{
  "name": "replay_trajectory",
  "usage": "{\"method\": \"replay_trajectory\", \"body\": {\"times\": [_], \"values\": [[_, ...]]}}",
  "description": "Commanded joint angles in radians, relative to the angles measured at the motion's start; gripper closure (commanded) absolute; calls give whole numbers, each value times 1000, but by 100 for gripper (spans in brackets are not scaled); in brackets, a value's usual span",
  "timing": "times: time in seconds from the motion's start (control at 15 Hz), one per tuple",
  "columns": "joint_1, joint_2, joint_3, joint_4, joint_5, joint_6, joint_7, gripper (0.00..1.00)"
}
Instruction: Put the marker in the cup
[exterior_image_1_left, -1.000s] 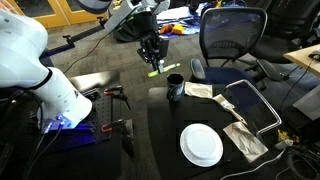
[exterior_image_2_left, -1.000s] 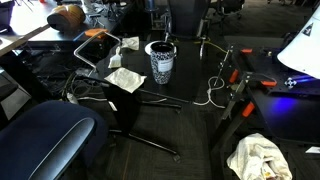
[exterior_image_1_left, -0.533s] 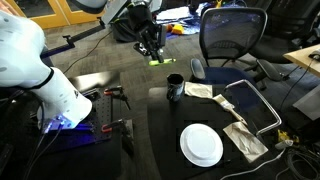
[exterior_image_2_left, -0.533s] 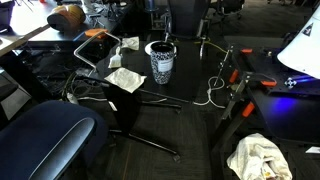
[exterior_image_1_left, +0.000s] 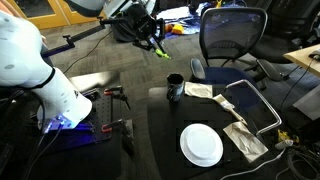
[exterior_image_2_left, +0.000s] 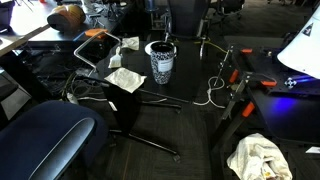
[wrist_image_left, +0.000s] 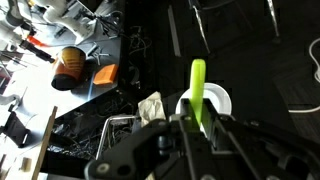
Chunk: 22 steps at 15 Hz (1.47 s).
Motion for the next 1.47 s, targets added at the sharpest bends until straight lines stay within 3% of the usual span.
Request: {"method": "replay_trajectory", "body": {"times": [0.0,0.27,0.33,0.87,1.4], "values": [[24,9,-10,-1,-41,-34,19,86],[27,17,-3,-9,-90,-58,42,86],[27,17,-3,-9,-90,-58,42,96],[88,103,53,45,-137,-116,-113,96],[125,262,104,106,-282,-203,-255,96]]}}
